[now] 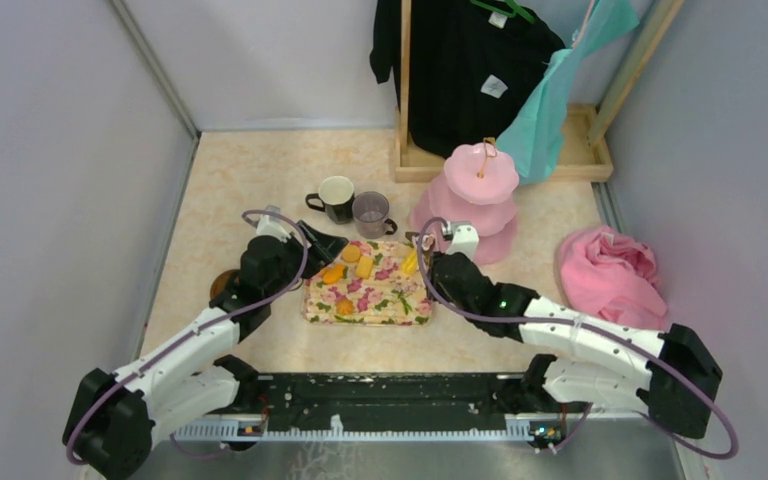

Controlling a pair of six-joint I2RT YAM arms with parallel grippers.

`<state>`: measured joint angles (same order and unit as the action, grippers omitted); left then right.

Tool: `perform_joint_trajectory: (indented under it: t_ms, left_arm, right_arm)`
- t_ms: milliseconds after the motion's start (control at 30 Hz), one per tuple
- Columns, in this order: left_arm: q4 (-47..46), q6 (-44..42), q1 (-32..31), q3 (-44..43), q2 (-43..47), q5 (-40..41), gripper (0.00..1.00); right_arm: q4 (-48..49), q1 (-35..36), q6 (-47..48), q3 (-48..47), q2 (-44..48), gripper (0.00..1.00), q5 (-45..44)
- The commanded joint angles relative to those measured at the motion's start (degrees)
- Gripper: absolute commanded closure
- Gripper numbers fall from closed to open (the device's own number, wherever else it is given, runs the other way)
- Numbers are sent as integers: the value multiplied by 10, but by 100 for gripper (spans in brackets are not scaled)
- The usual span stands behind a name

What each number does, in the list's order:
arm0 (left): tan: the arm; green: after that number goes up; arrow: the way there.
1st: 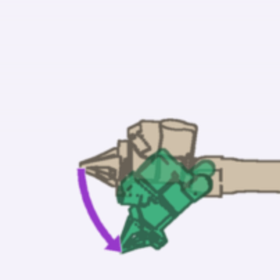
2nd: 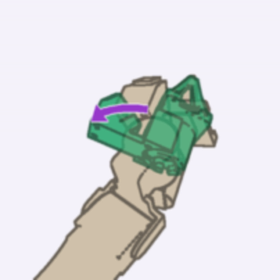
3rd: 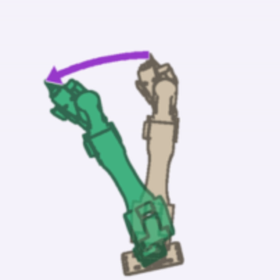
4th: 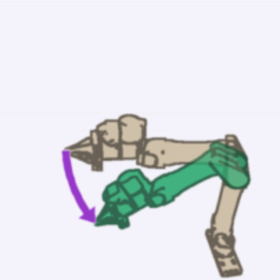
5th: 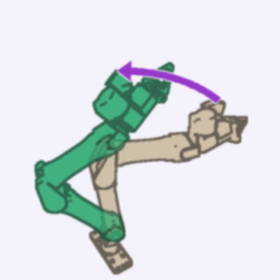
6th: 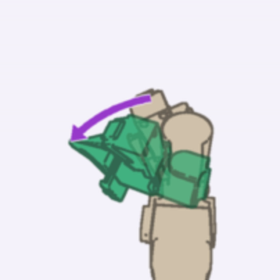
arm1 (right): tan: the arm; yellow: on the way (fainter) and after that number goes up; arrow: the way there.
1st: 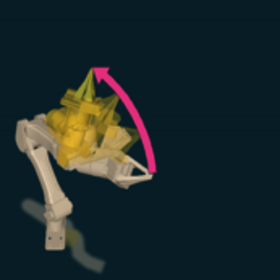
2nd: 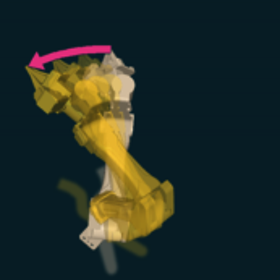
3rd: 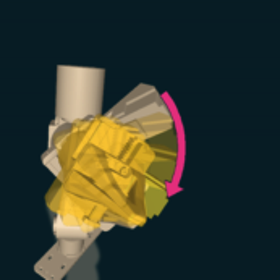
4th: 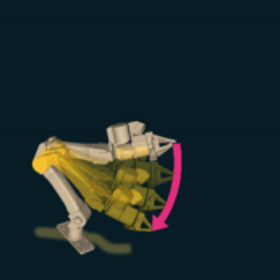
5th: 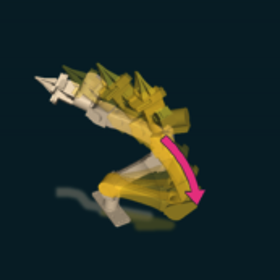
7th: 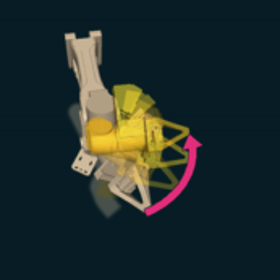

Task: Serve the afternoon tea
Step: Pick up the desert from the tray, then place the desert on the desert table.

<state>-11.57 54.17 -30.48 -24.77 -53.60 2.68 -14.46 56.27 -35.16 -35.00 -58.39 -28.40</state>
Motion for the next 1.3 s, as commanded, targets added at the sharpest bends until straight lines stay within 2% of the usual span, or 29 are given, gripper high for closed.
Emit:
perform_joint_trajectory:
  t_ms: [0, 367, 1267]
  left_arm:
    - [-17, -5, 3, -6, -5, -10, 22]
    - [-17, -8, 3, -8, -9, -7, 22]
    - [-20, -11, 3, -11, -22, -7, 22]
  right_arm:
    - [60, -37, 1, -11, -9, 100, 0]
    - [127, -107, 2, 4, -64, 100, 46]
    - [335, -165, -4, 26, -212, 100, 41]
